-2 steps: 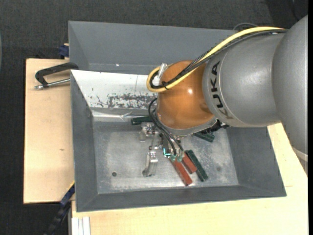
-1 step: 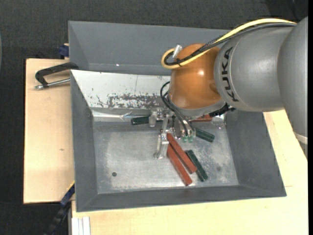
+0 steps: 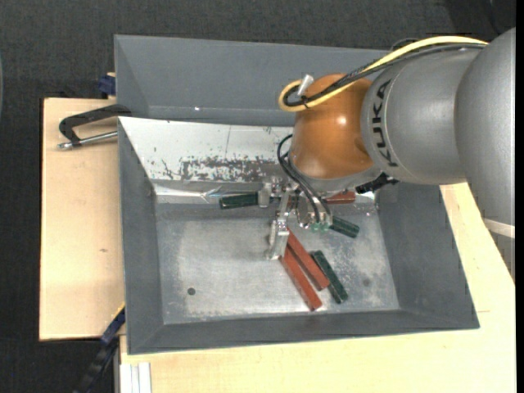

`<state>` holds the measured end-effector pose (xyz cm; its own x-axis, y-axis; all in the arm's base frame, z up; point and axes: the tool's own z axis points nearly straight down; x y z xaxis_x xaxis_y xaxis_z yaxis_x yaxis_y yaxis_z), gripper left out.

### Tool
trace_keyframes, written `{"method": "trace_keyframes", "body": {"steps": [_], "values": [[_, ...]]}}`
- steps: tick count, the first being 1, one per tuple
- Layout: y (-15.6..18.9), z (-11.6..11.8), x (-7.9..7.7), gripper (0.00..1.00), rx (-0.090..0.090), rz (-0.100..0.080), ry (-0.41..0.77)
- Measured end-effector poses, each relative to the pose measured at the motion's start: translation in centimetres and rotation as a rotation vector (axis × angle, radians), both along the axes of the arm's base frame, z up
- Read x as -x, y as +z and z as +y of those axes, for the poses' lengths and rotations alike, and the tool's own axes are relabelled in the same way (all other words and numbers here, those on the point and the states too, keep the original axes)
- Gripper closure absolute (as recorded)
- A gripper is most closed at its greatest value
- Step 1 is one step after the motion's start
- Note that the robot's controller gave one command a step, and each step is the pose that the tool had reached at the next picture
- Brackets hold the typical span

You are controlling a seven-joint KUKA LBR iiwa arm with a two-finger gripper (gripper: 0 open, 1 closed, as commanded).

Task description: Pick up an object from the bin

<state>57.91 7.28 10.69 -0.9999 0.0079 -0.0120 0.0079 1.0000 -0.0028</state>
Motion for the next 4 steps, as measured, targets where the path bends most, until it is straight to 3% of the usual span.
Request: {"method": "trace_keyframes", "body": {"steps": [1, 2, 3, 4], "values": [[-1.4, 0.4, 1.2, 0.00, -0.007, 0.012, -0.032], [-1.7, -3.4, 2.2, 0.00, -0.006, 0.011, -0.143], [-1.6, -8.1, 2.9, 1.00, -0.005, 0.010, -0.176], [-1.6, -7.2, 2.9, 0.00, -0.006, 0.008, -0.193]]}}
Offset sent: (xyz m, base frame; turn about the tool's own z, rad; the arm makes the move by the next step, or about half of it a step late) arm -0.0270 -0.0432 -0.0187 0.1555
